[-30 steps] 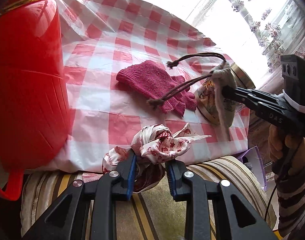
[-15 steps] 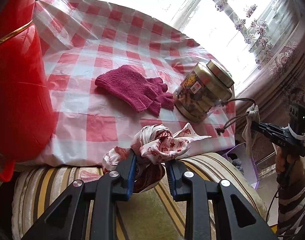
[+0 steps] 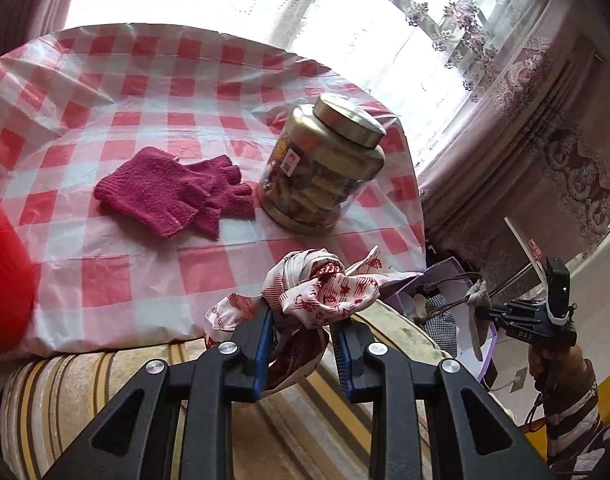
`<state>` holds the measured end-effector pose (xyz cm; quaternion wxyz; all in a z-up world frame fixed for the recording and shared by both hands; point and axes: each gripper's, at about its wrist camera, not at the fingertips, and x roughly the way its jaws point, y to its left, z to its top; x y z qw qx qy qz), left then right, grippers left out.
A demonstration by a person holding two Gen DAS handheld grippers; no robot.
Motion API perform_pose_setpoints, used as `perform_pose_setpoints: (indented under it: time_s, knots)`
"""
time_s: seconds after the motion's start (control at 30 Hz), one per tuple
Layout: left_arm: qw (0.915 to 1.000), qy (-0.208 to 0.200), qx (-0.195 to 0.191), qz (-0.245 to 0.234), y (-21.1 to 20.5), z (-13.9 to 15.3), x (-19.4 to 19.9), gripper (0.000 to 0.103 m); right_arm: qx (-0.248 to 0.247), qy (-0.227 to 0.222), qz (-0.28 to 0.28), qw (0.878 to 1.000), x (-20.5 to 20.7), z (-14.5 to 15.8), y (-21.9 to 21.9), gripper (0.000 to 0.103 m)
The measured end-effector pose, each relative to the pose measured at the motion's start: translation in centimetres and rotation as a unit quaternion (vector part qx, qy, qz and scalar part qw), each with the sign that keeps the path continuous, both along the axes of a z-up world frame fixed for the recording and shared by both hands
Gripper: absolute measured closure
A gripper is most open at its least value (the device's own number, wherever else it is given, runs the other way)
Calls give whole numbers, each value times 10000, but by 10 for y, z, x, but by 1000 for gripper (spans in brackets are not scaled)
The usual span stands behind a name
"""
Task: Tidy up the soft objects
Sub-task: 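Carry the grey pouch into the box and open the right tool while the left lifts the floral cloth, then lower the floral cloth into the box and open the left tool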
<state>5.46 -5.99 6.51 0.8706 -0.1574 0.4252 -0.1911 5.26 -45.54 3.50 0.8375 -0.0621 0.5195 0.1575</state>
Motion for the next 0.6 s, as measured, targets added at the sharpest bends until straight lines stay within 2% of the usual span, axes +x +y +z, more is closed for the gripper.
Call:
perform_pose_setpoints:
  time_s: [0.27,0.5,0.6]
  knots:
    - [9977,-197,183,-625,-63,24,7,75,266,482,-195,9983,-20,-51,-15,86]
    - [9929,-255,358,-1104,-117,35,16,75,239,936,66,9953,-30,-86,-1,86]
    - [9903,-248,419,-1299,-139,35,20,75,172,1215,192,9923,-31,-100,5,77]
